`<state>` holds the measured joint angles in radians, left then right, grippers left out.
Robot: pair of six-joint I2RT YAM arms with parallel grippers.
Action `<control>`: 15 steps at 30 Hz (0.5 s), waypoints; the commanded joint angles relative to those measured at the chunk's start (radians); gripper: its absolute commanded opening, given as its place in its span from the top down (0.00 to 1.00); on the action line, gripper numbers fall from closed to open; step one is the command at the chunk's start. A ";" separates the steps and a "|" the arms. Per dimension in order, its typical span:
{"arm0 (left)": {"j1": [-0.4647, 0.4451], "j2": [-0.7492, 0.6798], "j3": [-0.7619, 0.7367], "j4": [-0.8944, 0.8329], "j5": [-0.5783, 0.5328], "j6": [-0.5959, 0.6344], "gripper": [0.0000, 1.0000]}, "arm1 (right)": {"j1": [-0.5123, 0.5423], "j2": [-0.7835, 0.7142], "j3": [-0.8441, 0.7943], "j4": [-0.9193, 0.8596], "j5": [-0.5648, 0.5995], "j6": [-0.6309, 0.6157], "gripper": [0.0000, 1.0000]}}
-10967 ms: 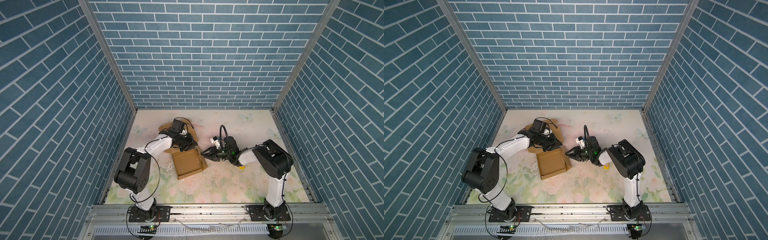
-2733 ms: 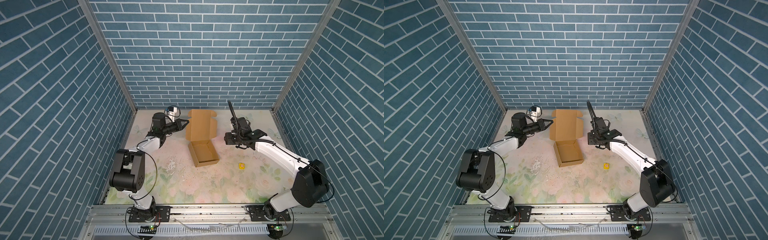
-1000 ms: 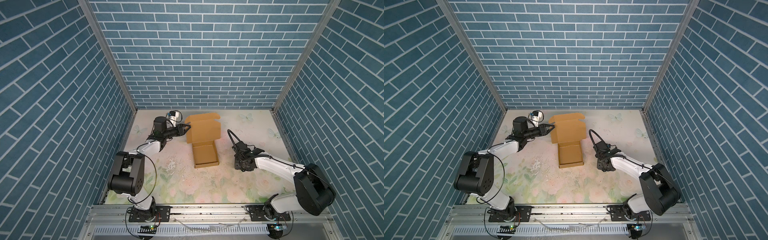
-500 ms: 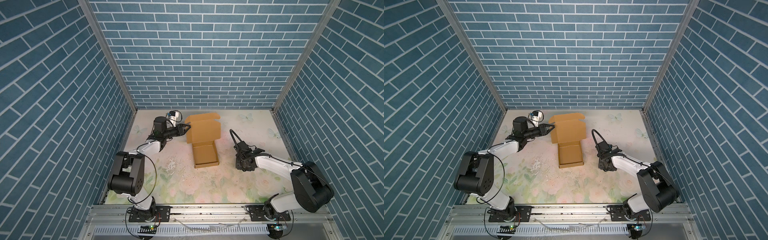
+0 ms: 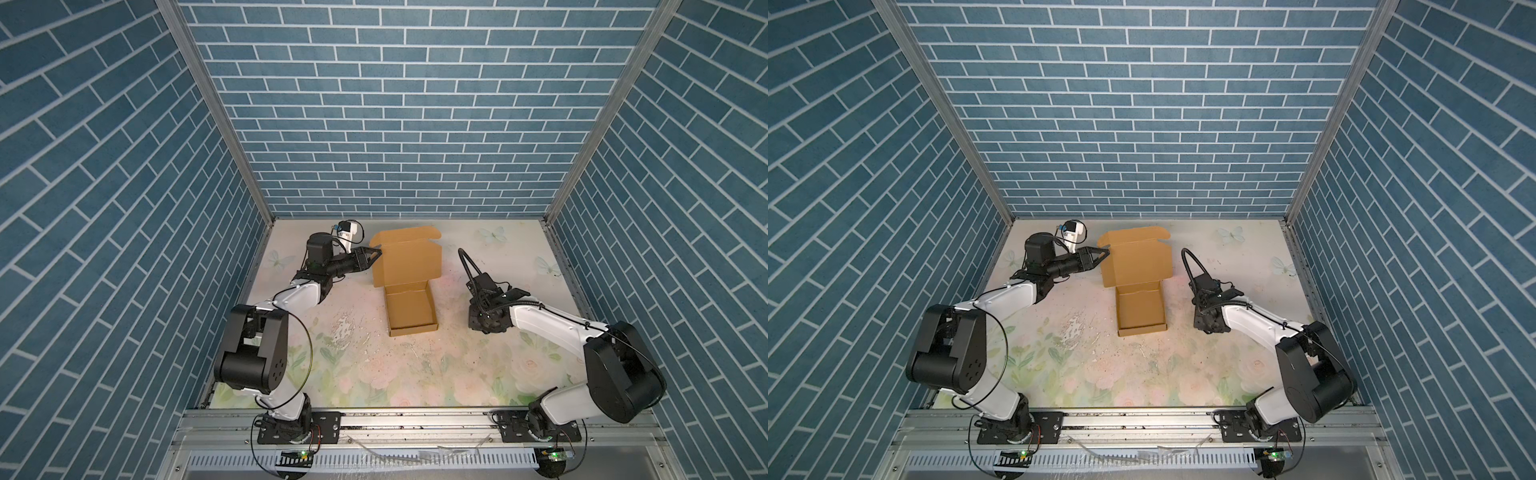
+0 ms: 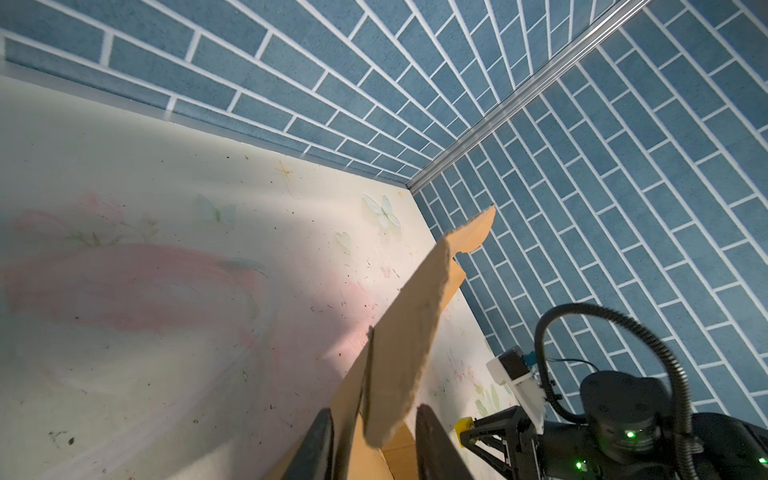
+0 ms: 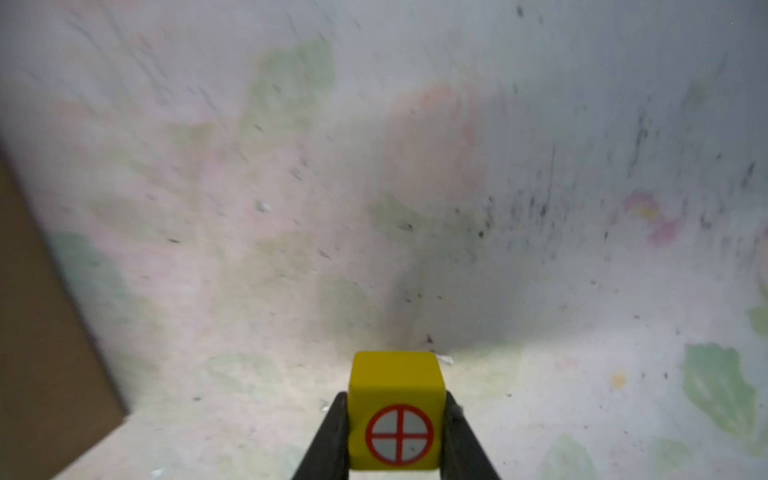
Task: Fold the paper box
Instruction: 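Carry the yellow cube over the box and drop it inside with the right gripper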
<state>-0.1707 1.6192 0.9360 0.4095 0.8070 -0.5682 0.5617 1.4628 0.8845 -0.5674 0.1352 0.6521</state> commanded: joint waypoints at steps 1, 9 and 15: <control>-0.009 -0.022 0.002 0.019 0.004 -0.001 0.65 | 0.014 -0.004 0.088 -0.035 -0.033 -0.047 0.72; -0.013 -0.016 0.004 0.023 0.003 -0.002 0.65 | 0.148 0.141 0.368 -0.072 -0.048 -0.092 0.72; -0.014 -0.019 0.004 0.018 0.004 -0.004 0.65 | 0.236 0.336 0.537 -0.057 -0.095 -0.107 0.72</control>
<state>-0.1757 1.6192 0.9360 0.4168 0.8051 -0.5724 0.7746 1.7416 1.3792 -0.5976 0.0689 0.5735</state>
